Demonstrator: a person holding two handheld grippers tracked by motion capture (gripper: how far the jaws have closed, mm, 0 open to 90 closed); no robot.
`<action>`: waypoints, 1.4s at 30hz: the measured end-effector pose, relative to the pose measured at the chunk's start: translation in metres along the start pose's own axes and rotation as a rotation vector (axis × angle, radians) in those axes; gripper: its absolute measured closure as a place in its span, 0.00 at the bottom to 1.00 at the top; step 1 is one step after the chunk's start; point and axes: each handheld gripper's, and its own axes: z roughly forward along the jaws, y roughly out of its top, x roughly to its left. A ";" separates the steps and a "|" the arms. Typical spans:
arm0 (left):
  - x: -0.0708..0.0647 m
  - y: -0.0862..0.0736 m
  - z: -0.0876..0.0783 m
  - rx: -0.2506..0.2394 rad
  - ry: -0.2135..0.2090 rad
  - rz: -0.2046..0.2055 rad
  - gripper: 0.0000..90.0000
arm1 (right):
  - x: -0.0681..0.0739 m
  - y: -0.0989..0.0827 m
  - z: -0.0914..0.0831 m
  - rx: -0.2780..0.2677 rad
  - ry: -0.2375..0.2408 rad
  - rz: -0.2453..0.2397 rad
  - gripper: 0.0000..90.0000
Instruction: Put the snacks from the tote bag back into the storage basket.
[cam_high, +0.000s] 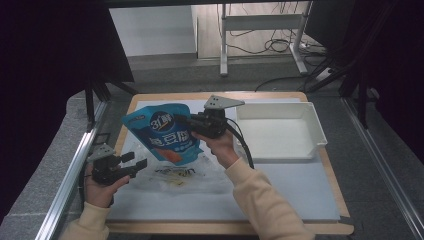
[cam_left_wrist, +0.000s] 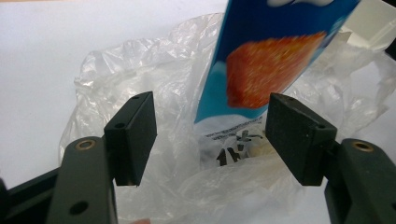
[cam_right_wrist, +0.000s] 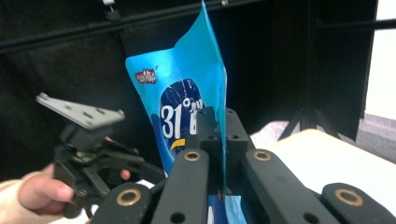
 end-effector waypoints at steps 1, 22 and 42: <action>0.000 0.000 0.000 0.000 0.000 0.000 0.38 | 0.002 0.003 -0.002 -0.004 -0.002 -0.005 0.99; 0.001 0.001 0.001 0.006 -0.004 0.003 0.37 | 0.014 0.062 -0.050 -0.082 -0.042 -0.059 0.99; 0.003 -0.003 0.009 0.032 0.001 -0.007 0.37 | -0.022 0.072 -0.112 -0.138 -0.166 -0.042 0.99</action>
